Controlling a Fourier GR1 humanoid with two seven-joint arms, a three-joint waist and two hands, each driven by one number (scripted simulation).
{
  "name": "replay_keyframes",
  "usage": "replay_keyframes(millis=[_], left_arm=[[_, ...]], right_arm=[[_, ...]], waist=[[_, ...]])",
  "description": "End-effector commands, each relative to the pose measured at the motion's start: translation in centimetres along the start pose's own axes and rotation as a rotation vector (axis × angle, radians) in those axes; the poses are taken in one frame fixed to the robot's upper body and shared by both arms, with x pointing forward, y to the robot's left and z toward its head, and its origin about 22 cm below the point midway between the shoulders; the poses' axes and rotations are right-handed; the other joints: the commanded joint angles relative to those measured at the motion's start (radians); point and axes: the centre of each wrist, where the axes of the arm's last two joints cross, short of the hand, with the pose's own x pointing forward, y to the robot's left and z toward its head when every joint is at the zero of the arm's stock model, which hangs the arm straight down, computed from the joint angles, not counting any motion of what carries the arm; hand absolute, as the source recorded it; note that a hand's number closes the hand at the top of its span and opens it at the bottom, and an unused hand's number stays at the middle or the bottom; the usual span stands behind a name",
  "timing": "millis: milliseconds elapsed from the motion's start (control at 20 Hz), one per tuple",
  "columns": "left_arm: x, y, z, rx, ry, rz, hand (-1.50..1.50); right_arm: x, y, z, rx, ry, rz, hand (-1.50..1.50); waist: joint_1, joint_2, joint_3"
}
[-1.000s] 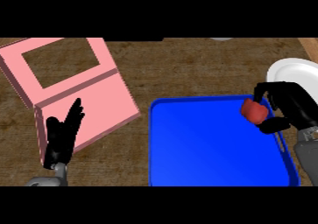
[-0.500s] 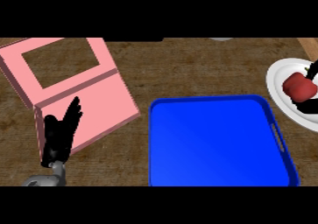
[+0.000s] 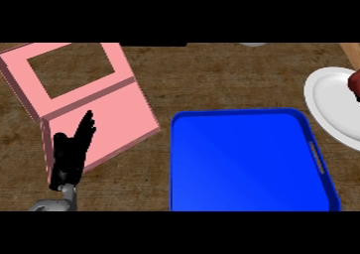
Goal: Pick the bell pepper from the tray and place it in the plate
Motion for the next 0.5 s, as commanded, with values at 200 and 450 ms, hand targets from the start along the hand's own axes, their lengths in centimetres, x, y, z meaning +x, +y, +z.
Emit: replay_keyframes(millis=[200, 450], left_arm=[[-1.0, -2.0, 0.3, -0.019, -0.005, 0.004, 0.0], [-0.4, -0.4, -0.8, -0.01, -0.008, 0.001, 0.0]], right_arm=[[-3.8, 2.5, -1.6, 0.06, 0.075, 0.073, 1.5], [-6.6, 2.3, -1.1, 0.218, 0.144, 0.052, 1.5]], waist=[[0.015, 0.006, 0.001], [0.029, 0.015, 0.002]])
